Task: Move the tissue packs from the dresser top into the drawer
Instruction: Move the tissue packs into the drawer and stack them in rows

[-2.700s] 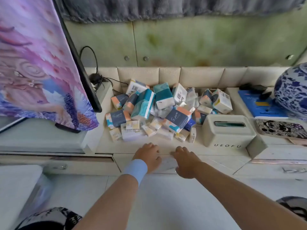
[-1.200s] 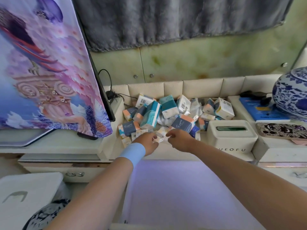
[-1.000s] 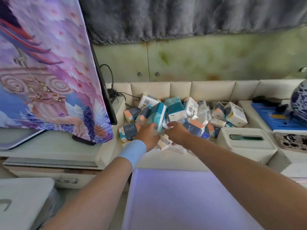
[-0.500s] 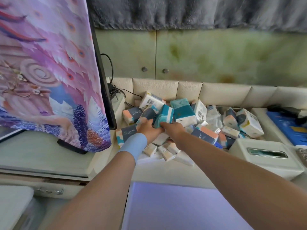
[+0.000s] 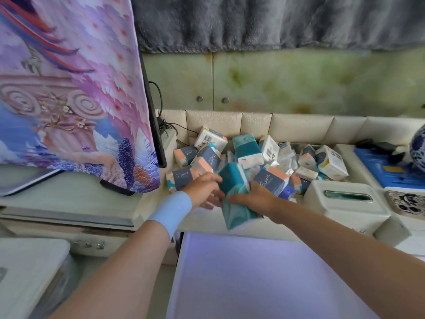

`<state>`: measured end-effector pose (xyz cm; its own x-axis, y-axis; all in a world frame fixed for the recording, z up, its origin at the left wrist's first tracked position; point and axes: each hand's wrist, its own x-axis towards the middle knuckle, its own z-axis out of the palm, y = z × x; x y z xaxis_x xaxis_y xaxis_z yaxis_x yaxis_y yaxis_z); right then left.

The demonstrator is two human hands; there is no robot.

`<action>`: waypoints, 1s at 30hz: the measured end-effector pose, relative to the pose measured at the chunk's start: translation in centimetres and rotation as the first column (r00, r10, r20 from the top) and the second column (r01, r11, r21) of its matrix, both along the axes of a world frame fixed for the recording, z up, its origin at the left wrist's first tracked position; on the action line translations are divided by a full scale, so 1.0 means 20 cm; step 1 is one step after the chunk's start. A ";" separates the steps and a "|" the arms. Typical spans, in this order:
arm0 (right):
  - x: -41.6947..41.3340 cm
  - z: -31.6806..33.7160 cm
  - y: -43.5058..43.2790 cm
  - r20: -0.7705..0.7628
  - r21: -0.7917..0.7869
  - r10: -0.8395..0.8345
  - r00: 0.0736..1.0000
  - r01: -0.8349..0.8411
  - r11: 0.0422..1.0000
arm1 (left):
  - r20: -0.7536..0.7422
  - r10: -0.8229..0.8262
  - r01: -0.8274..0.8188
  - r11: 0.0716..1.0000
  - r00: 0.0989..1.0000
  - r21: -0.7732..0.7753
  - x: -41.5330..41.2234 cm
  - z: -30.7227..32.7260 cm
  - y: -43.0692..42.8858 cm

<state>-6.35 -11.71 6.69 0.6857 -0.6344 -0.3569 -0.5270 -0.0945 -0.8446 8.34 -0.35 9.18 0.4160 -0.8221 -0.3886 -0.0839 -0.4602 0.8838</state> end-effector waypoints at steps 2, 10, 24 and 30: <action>-0.09 -0.05 0.10 -0.133 0.044 0.177 0.975 -0.173 0.984 | 0.115 -0.168 0.144 0.970 0.979 0.194 -0.06 -0.06 0.10; -0.20 -0.37 0.49 -0.572 0.123 0.276 0.772 -0.251 0.960 | 0.364 -0.391 0.154 0.831 0.845 0.534 -0.20 -0.32 0.39; -0.02 -0.71 0.55 -0.278 0.417 0.074 0.958 0.051 0.908 | 0.495 -0.653 0.213 0.702 0.573 0.680 -0.12 -0.74 0.41; 0.07 -0.80 0.55 -0.293 0.498 -0.056 0.954 0.202 0.843 | 0.556 -0.698 0.168 0.678 0.451 0.716 -0.08 -0.79 0.42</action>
<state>-4.90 -0.80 -9.22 0.4477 -0.3822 -0.8084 -0.7075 0.4015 -0.5817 6.66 8.08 -6.54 0.3899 -0.7588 -0.5217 -0.8899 -0.4561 -0.0016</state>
